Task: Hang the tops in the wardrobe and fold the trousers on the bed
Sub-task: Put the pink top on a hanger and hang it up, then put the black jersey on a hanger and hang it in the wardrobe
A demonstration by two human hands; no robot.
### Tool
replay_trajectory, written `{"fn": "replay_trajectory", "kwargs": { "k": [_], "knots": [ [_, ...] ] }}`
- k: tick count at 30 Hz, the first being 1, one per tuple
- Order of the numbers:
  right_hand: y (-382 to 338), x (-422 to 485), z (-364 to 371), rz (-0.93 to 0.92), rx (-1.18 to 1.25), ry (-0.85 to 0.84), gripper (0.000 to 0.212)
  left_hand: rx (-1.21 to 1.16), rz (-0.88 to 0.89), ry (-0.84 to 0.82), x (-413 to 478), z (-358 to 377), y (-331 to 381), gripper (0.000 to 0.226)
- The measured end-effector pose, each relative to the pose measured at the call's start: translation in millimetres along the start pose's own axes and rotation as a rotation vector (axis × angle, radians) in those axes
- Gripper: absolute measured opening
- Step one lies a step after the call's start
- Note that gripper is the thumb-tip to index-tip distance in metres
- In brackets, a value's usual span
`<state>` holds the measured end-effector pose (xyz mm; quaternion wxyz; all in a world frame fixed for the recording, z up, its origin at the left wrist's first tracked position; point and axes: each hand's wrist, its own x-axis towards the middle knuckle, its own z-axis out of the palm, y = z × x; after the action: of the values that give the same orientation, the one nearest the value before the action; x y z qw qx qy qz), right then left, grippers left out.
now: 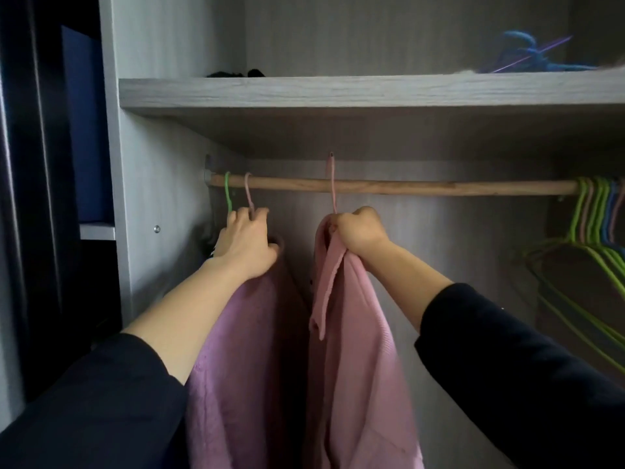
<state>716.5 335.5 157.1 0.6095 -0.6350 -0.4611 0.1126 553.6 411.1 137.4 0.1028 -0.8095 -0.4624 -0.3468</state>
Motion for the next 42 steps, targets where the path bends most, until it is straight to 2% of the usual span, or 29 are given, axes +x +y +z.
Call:
{"fn": "replay_trajectory", "kwargs": {
  "k": [9,15,22,27,30,32,35,42],
  "knots": [
    [31,19,57,-0.006,-0.081,-0.076,0.021,-0.129,0.026,-0.016,32,4,-16,0.1],
    [34,14,71,-0.05,-0.046,-0.074,0.04,-0.076,0.083,0.045,29,9,-23,0.1],
    [42,12,65,-0.027,0.034,-0.029,0.041,-0.025,0.138,0.024,29,10,-18,0.103],
    [32,16,44,-0.074,-0.121,-0.149,0.031,0.077,0.028,-0.002,23,7,5,0.097],
    [34,17,15,-0.134,-0.179,-0.081,0.023,0.022,-0.024,0.179,17,4,34,0.083],
    [38,15,-13,-0.155,-0.225,-0.053,0.016,-0.024,0.043,0.25,18,-1,55,0.073],
    [43,13,-54,-0.194,-0.403,0.012,0.019,-0.002,0.163,0.217,23,-6,83,0.068],
    [63,-7,-154,-0.232,-0.902,0.124,0.025,-0.054,0.337,0.123,32,23,164,0.076]
  ]
}}
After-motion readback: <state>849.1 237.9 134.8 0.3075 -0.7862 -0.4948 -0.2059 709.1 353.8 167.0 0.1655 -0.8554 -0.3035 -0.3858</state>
